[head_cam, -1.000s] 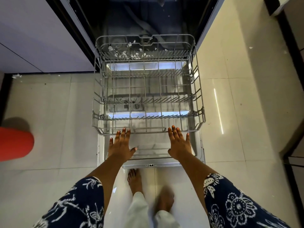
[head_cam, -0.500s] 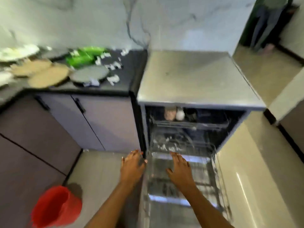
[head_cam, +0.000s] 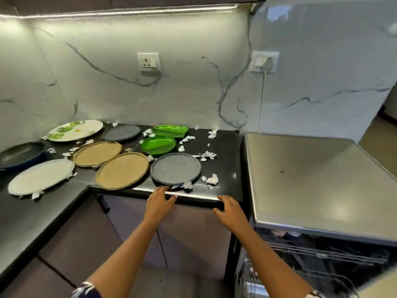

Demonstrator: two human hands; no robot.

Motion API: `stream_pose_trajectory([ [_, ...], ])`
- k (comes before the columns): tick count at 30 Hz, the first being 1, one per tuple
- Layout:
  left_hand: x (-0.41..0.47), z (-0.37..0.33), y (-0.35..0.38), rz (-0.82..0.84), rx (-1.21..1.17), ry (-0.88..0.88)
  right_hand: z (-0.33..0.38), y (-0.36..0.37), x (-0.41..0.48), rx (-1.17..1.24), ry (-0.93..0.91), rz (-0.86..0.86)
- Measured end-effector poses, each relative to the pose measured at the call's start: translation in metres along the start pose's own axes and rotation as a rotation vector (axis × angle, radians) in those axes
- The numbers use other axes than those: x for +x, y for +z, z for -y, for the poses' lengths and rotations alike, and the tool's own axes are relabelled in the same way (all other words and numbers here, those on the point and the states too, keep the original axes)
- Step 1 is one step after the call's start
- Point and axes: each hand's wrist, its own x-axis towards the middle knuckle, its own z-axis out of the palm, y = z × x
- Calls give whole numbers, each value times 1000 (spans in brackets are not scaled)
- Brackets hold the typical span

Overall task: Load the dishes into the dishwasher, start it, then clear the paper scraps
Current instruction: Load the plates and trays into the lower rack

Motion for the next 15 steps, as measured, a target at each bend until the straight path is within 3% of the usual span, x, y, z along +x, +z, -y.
stream_pose_trajectory([
  [11,140,18,-2,-108,-351,-235,52,8,208,56,43,19],
  [15,156,16,13,-253,-492,-303,42,24,242,140,121,10],
])
